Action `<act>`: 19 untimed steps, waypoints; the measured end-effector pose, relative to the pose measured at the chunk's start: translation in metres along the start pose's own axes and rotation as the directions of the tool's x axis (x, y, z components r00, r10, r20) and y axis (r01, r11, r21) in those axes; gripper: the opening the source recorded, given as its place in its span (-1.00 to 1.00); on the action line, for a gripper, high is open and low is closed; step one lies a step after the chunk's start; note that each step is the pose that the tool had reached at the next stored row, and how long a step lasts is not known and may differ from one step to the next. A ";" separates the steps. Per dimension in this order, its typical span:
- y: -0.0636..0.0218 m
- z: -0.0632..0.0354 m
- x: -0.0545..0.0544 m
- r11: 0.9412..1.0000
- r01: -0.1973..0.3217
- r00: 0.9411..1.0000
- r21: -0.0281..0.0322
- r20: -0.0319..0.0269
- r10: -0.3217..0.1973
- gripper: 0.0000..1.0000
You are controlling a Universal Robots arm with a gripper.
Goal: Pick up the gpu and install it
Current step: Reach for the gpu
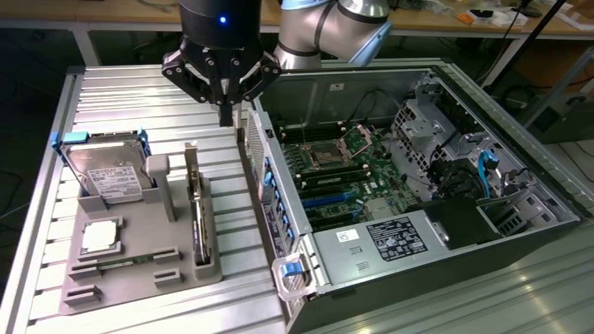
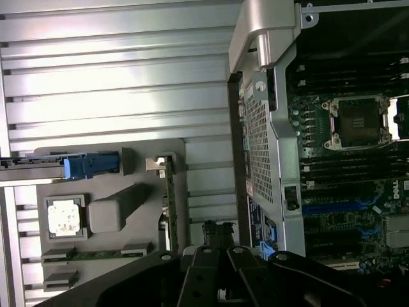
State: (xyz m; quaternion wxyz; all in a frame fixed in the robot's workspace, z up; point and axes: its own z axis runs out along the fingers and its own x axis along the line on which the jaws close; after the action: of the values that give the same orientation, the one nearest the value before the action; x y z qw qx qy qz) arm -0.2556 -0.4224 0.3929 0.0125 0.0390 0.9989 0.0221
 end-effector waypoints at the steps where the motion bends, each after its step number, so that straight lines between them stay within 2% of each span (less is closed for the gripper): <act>1: -0.0017 0.0000 0.000 1.000 0.000 1.000 0.000 0.000 0.000 -0.79; 10: -0.0173 -0.0006 0.002 1.000 0.000 1.000 0.000 -0.001 0.000 -0.79; 19: -0.0369 -0.0014 0.002 1.000 0.000 1.000 0.000 -0.002 0.000 -0.79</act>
State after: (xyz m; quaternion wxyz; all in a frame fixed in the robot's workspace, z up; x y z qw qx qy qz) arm -0.2608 -0.4591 0.3926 0.0114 0.0391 0.9989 0.0220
